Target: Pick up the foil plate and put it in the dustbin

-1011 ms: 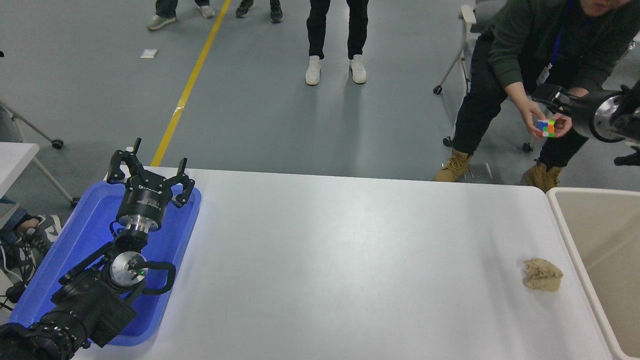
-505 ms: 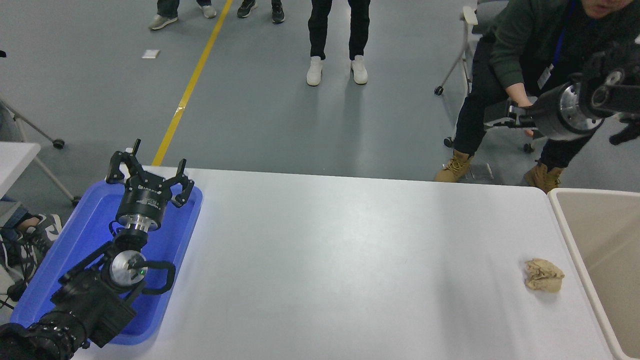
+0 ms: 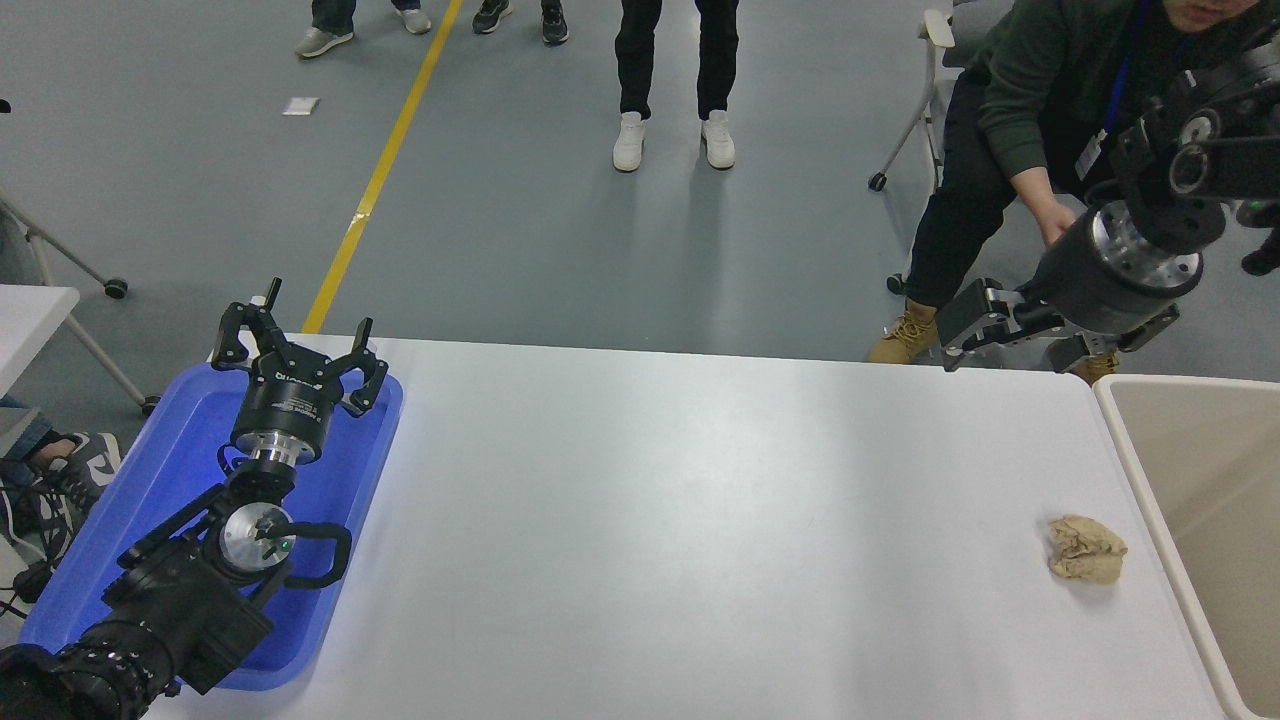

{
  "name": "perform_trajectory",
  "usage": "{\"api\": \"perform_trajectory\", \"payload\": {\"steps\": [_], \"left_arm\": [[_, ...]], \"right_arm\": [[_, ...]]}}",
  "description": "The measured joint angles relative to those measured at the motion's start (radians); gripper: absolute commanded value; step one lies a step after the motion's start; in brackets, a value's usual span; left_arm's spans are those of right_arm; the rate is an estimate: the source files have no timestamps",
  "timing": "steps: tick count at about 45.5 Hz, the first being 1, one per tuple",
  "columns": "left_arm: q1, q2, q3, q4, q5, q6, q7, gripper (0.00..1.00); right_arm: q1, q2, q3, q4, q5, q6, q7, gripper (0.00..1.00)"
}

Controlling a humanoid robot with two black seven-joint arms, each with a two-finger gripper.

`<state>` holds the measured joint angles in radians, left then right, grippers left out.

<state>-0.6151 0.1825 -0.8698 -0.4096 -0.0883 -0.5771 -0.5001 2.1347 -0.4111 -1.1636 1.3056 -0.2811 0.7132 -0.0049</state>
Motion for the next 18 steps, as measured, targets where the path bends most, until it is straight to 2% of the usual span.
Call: {"api": "perform_trajectory", "payload": {"steps": [18], "left_arm": [[0.000, 0.000, 0.000, 0.000, 0.000, 0.000, 0.000, 1.00]], "right_arm": [[0.011, 0.009, -0.004, 0.010, 0.001, 0.060, -0.001, 1.00]]}}
